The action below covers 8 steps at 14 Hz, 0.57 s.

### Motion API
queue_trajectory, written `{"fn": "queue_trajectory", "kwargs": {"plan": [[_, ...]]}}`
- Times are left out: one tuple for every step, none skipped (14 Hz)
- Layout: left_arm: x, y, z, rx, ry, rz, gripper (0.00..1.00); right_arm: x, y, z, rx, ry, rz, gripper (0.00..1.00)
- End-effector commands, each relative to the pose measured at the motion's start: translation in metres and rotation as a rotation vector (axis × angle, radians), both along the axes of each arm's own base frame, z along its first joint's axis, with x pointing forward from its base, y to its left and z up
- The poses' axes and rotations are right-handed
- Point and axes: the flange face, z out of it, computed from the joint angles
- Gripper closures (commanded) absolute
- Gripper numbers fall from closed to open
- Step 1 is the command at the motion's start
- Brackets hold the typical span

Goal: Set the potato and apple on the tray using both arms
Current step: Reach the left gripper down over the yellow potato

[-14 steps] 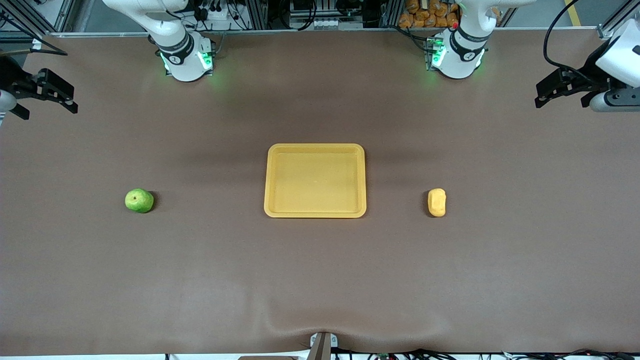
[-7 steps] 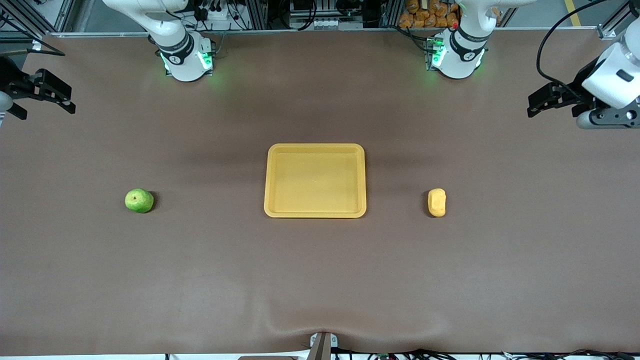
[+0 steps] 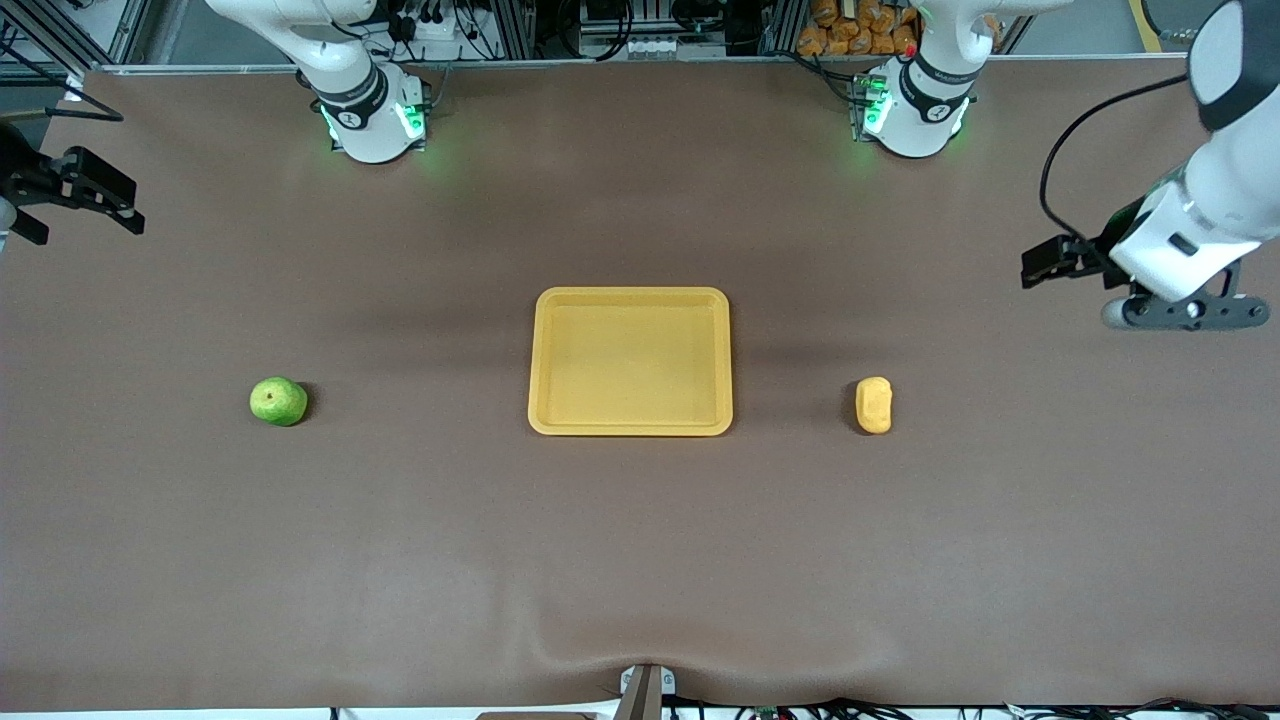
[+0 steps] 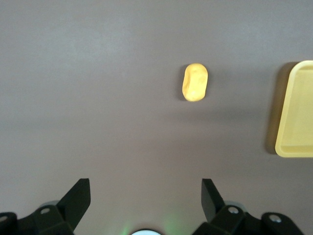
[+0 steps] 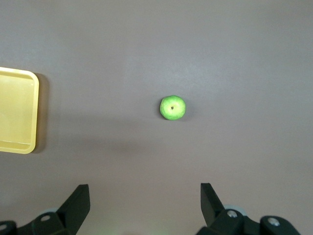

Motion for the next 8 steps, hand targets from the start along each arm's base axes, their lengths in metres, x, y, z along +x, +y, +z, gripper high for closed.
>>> {"fn": "queue_trajectory", "kwargs": {"plan": [[0.001,-0.004,-0.028,-0.017,-0.024,-0.016,0.0,0.009,-0.004,-0.006,-0.001,0.008,0.001,0.0],[0.005,-0.006,-0.041,-0.015,-0.021,-0.022,0.0,0.014,-0.004,-0.012,-0.001,0.019,0.001,0.0],[0.008,-0.015,-0.052,-0.014,-0.006,-0.033,0.0,0.016,-0.004,-0.016,0.0,0.023,0.001,0.0],[0.012,-0.019,-0.063,-0.01,-0.003,-0.032,0.0,0.02,-0.004,-0.02,0.0,0.022,0.002,0.0],[0.016,-0.021,-0.076,-0.009,0.006,-0.031,0.0,0.021,-0.005,-0.021,0.0,0.02,0.0,0.0],[0.021,-0.023,-0.088,-0.01,0.007,-0.035,0.0,0.025,-0.005,-0.026,0.0,0.023,0.0,0.0],[0.024,-0.028,-0.101,-0.012,0.011,-0.045,0.0,0.029,-0.006,-0.032,0.001,0.031,0.0,0.0],[0.027,-0.037,-0.113,-0.015,0.008,-0.059,0.0,0.033,-0.007,-0.038,0.001,0.034,-0.001,0.0]]}}
